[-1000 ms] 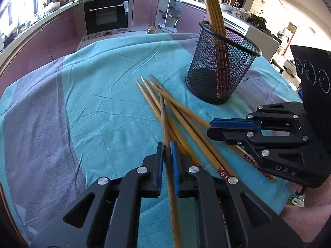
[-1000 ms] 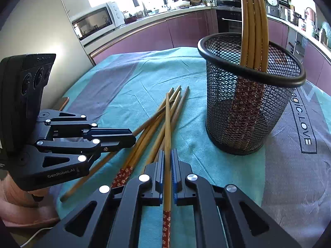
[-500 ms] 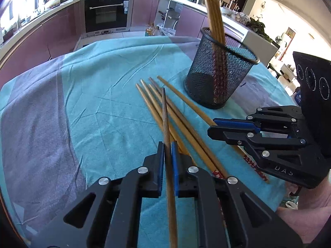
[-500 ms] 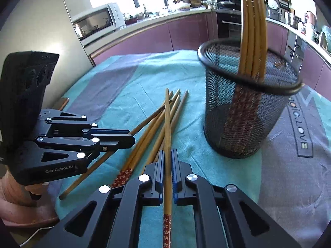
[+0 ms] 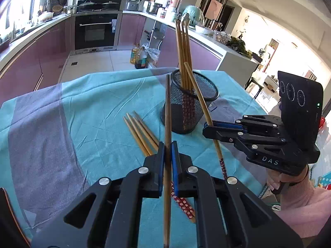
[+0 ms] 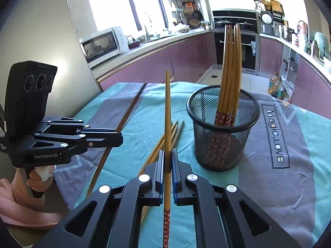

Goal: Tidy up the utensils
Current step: 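Lift both held chopsticks upright and lower them into the black mesh cup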

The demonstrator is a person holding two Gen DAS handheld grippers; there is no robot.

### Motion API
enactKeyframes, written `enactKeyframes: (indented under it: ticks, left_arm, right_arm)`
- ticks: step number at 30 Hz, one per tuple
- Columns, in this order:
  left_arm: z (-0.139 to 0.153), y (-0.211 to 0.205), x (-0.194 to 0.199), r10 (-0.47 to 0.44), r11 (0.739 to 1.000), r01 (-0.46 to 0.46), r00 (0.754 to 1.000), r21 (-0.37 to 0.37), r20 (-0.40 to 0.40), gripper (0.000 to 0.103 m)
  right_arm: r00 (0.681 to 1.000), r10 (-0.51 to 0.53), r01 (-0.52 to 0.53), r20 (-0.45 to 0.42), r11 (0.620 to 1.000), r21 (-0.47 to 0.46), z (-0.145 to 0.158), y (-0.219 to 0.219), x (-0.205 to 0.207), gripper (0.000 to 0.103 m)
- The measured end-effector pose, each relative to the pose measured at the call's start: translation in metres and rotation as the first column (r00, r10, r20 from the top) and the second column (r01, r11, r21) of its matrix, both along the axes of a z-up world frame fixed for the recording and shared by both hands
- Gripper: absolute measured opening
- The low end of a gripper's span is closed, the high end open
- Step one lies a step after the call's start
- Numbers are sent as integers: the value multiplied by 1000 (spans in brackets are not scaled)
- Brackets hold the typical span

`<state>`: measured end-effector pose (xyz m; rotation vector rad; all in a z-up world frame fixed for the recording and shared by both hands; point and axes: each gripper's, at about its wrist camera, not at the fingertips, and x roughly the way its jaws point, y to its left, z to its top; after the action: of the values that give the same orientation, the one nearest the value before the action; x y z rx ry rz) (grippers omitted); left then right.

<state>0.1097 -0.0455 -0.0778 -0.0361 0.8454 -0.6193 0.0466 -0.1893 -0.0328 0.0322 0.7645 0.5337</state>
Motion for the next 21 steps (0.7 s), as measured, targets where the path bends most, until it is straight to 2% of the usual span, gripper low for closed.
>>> enactKeyframes:
  ticks: [21]
  left_arm:
    - [48,12,-12,-30,995,37,997,-89,73,7]
  right_arm:
    - [995,-52,47,85,997,60,33,-28,-6,6]
